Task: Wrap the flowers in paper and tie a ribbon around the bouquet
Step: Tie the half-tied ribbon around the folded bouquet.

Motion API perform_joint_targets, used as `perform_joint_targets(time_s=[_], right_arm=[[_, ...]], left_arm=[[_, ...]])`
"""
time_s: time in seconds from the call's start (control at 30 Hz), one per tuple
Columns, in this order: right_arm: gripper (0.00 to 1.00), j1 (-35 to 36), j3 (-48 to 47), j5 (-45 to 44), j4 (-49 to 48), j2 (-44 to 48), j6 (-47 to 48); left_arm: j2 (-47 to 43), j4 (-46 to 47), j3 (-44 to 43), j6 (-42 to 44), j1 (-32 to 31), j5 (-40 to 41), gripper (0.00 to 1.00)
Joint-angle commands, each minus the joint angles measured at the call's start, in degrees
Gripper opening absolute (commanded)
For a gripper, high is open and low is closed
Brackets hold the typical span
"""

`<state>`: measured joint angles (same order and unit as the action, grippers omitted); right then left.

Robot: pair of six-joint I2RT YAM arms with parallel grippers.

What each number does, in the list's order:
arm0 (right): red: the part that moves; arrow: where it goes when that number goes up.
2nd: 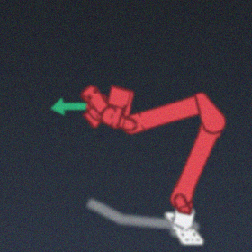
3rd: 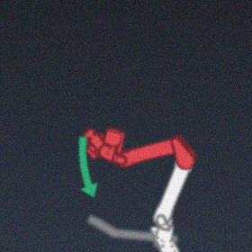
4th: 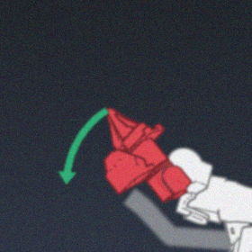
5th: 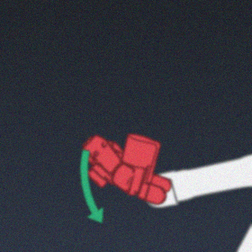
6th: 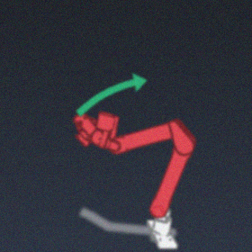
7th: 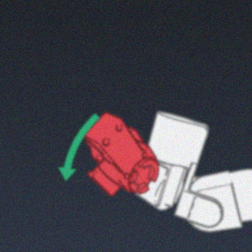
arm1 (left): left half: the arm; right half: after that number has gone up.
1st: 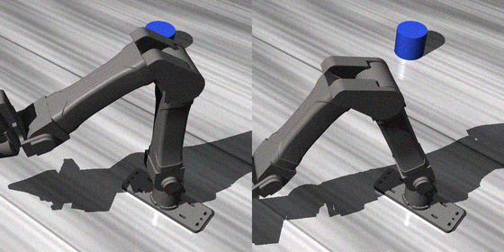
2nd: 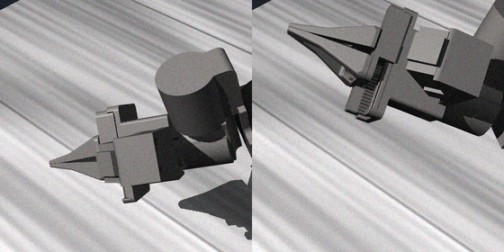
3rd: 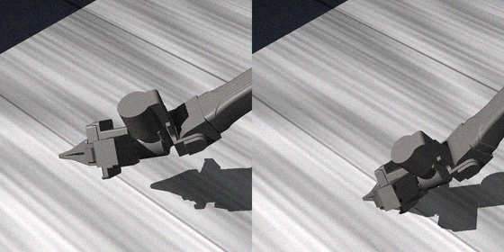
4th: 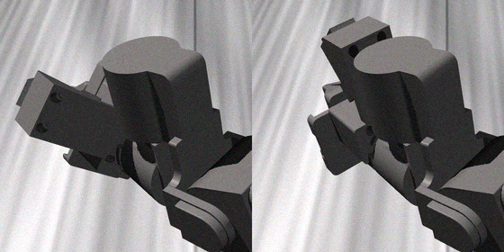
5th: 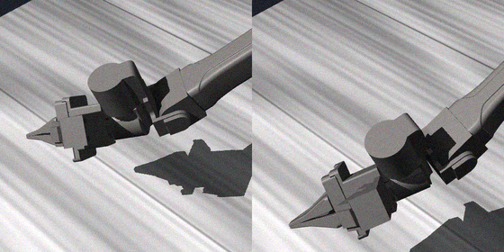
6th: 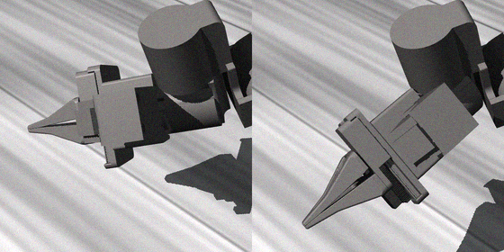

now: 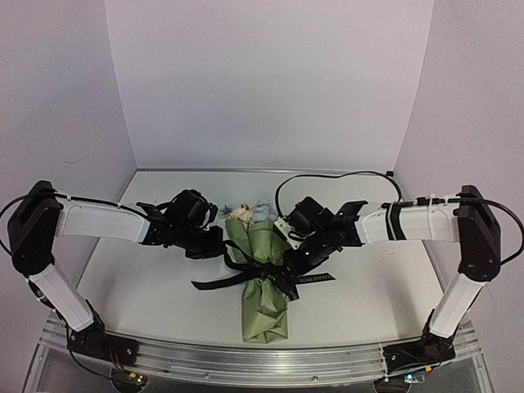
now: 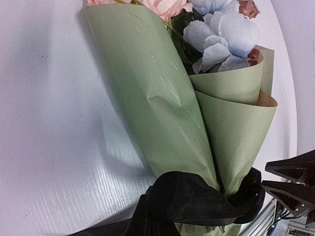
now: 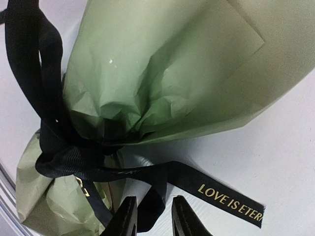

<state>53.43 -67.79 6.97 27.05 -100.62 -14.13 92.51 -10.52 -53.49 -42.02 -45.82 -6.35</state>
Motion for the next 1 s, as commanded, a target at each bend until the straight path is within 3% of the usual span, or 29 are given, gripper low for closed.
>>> perform_joint_targets(time_s=[0.0,0.17,0.53,0.97], right_arm=[[0.34,1.14,0.43,-0.75,1.75,5.35,-1.07],[0.37,3.36,0.48,1.07,2.73,6.90,-1.18],[0.41,4.64,-3.16,2.13,3.53,-0.25,0.35],[0.35,5.74,-5.80,1.18,3.57,-3.46,0.42]], left_arm=[[-2.19,0.19,-0.07,0.57,-0.14,-0.33,0.00],[-2.28,0.28,-0.07,0.62,-0.15,-0.72,0.00],[-2.48,0.46,0.18,0.37,-0.15,-1.15,0.00],[-2.98,0.83,1.08,0.25,-0.18,-1.19,0.00]])
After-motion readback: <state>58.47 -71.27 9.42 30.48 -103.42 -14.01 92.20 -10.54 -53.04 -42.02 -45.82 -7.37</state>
